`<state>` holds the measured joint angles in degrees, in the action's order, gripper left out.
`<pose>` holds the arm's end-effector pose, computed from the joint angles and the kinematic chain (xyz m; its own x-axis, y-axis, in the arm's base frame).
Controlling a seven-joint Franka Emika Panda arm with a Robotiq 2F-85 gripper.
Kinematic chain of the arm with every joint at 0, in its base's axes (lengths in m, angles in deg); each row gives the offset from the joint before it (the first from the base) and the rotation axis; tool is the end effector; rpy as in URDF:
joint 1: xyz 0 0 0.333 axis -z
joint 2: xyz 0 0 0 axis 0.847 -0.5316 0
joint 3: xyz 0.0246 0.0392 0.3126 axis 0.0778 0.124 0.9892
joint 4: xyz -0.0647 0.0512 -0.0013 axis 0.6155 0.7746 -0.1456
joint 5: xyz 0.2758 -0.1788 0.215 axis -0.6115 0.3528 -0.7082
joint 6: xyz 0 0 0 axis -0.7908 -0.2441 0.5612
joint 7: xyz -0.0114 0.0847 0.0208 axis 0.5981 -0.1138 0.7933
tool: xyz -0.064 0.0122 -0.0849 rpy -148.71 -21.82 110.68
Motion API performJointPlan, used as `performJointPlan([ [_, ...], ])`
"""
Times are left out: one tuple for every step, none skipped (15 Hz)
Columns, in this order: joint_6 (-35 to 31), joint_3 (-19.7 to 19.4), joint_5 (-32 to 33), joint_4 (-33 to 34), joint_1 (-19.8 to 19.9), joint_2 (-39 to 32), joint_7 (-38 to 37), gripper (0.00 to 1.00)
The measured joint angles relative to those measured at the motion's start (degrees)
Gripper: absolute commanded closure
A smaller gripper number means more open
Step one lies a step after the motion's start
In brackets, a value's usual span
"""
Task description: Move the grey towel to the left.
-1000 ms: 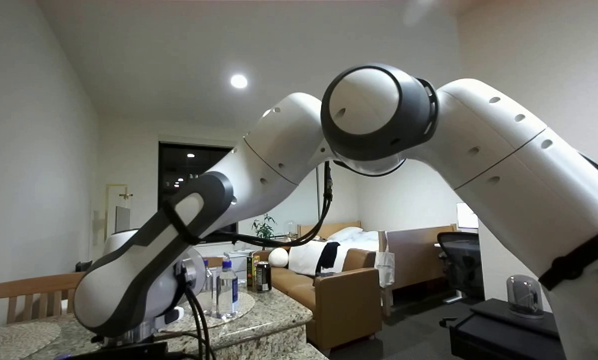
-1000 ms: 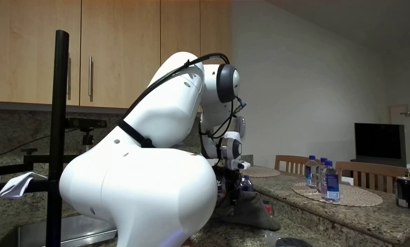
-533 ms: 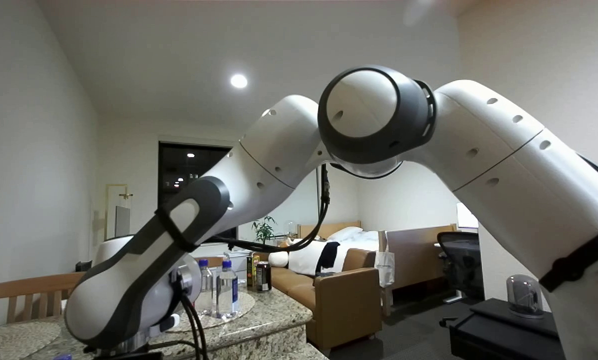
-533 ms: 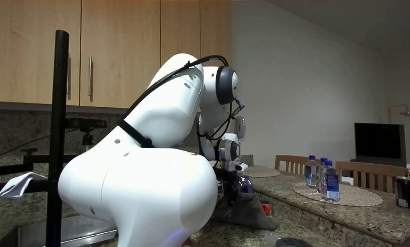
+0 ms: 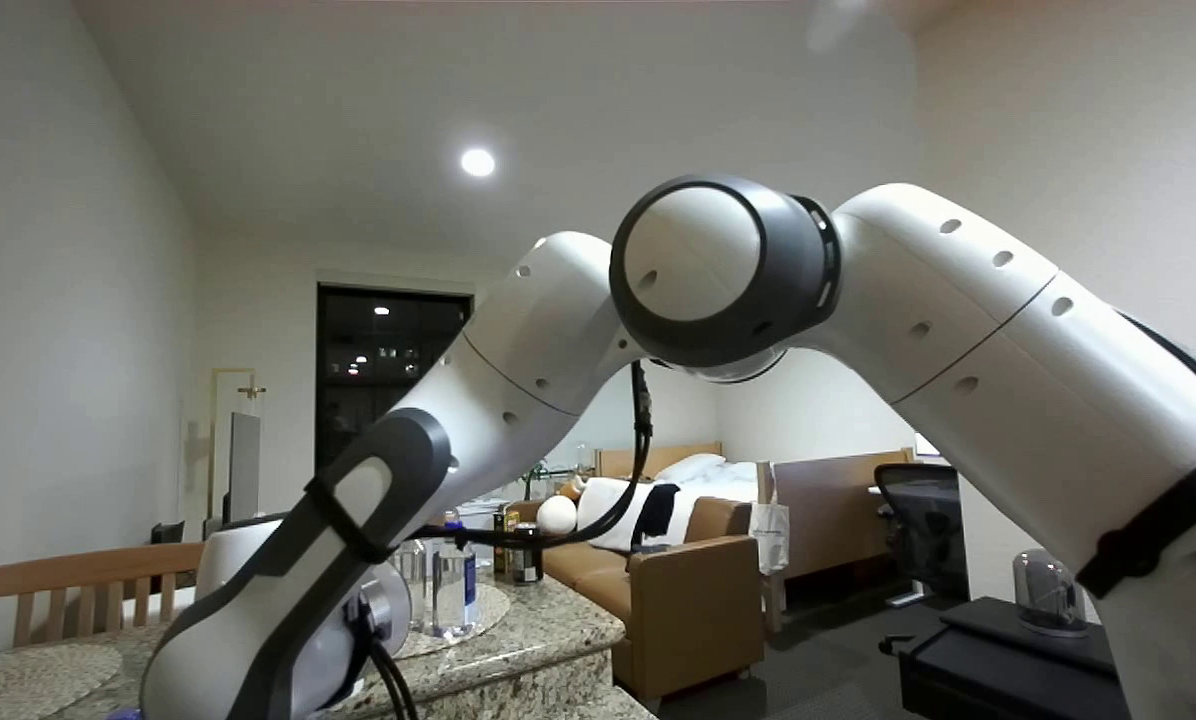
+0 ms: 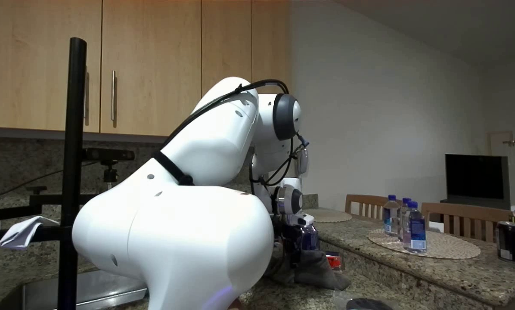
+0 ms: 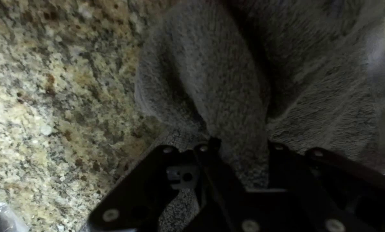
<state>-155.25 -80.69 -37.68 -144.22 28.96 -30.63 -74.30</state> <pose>0.5737 0.3539 0.1936 0.8989 -0.4374 0.0259 -0.4363 -0.8990 -0.0389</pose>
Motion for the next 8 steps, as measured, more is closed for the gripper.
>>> performJointPlan([
  [-0.43, -0.1, 0.0, 0.0, -0.02, -0.47, 0.0, 0.89],
  [-0.7, -0.19, 0.0, 0.01, -0.03, -0.83, 0.0, 0.89],
  [-0.91, -0.28, 0.0, 0.02, -0.03, -1.05, 0.0, 0.89],
  [-0.99, -0.36, 0.0, 0.02, -0.03, -1.13, 0.0, 0.89],
  [-0.99, -0.4, 0.0, 0.02, -0.04, -1.13, 0.0, 0.7],
  [-0.99, -0.44, 0.0, 0.02, -0.06, -1.13, -0.01, 0.51],
  [-0.99, -0.5, 0.0, 0.02, -0.1, -1.13, -0.02, 0.47],
  [-0.99, -0.74, 0.0, 0.02, -0.22, -1.15, -0.02, 0.41],
])
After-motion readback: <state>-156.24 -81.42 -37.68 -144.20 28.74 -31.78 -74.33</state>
